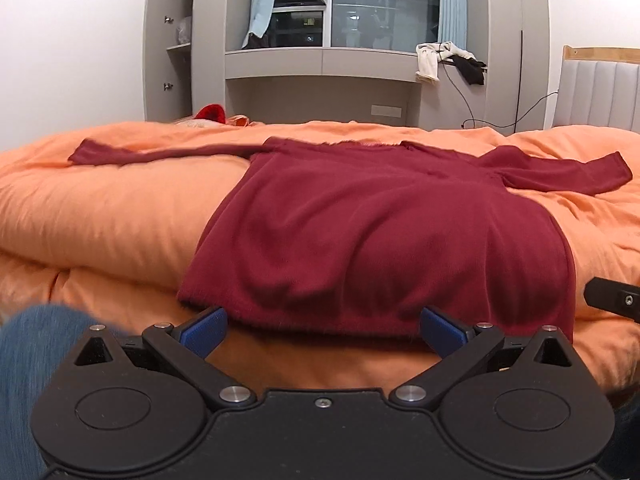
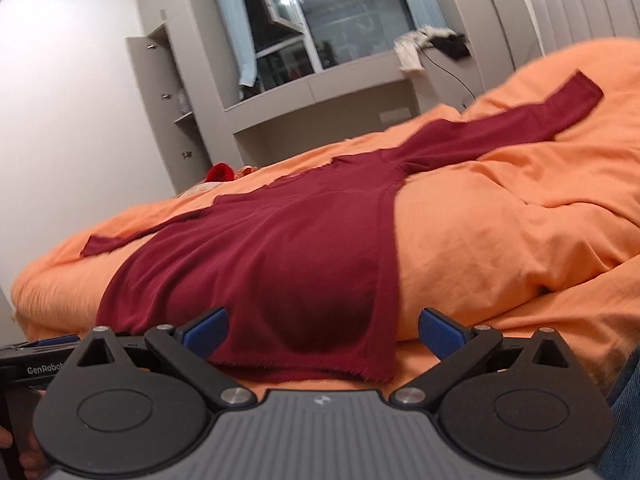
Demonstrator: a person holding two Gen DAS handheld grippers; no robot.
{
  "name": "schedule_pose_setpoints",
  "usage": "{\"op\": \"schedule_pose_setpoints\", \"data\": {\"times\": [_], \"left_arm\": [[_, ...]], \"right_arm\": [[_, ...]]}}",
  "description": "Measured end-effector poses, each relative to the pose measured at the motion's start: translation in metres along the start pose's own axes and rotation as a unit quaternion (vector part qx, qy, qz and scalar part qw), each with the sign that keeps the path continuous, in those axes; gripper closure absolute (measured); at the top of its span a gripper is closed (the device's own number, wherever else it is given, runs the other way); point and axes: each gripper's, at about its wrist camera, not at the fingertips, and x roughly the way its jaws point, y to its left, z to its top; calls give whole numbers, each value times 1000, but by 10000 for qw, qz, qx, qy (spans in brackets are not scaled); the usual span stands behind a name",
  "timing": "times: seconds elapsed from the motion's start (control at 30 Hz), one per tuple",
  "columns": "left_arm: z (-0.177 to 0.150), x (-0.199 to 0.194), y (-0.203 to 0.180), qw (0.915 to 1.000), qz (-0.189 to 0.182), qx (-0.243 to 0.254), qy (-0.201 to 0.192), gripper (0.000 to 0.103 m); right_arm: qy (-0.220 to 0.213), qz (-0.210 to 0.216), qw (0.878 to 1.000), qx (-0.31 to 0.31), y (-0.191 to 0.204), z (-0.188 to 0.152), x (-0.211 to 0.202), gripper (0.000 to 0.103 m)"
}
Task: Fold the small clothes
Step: 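Move the right gripper to a sweater sleeve cuff and close on it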
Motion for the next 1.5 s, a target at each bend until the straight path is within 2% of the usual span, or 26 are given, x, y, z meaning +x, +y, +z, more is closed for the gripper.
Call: {"op": "schedule_pose_setpoints", "data": {"times": [0.1,0.2,0.33,0.5,0.73,0.83,0.93,1.03,1.17,1.33,1.4,1.5], "left_arm": [[21,13,-7,9999,-10,92,-140,1],[47,29,-13,9995,-32,150,-285,1],[81,60,-27,9991,-58,268,-329,0],[118,106,-55,9980,-456,400,-194,0],[153,169,-86,9940,-765,747,-241,0],[155,187,-84,9938,-795,705,-321,0],[147,202,-73,9947,-808,468,-426,0],[139,212,-68,9968,-622,457,-193,0],[135,215,-67,9963,-649,554,-115,0],[133,220,-71,9964,-600,599,-5,0],[131,222,-74,9971,-483,560,152,0],[128,226,-79,9963,-511,593,342,0]], "right_arm": [[10,-111,9999,85,-16,20,8,0],[-168,-304,9994,71,-35,44,15,0],[-472,-791,9957,49,-64,78,23,0],[-845,-1194,9892,75,-100,120,34,0],[-1340,-1848,9724,475,-166,184,68,0],[-1421,-2299,9610,583,-198,200,94,0],[-1323,-2656,9529,627,-224,211,118,0],[-1245,-2896,9473,561,-242,214,134,0],[-1259,-3224,9372,419,-263,224,152,0],[-1384,-3278,9311,801,-305,231,170,0],[-1539,-3230,9272,1108,-322,228,174,0],[-1684,-3180,9231,1357,-340,224,180,0]]}}
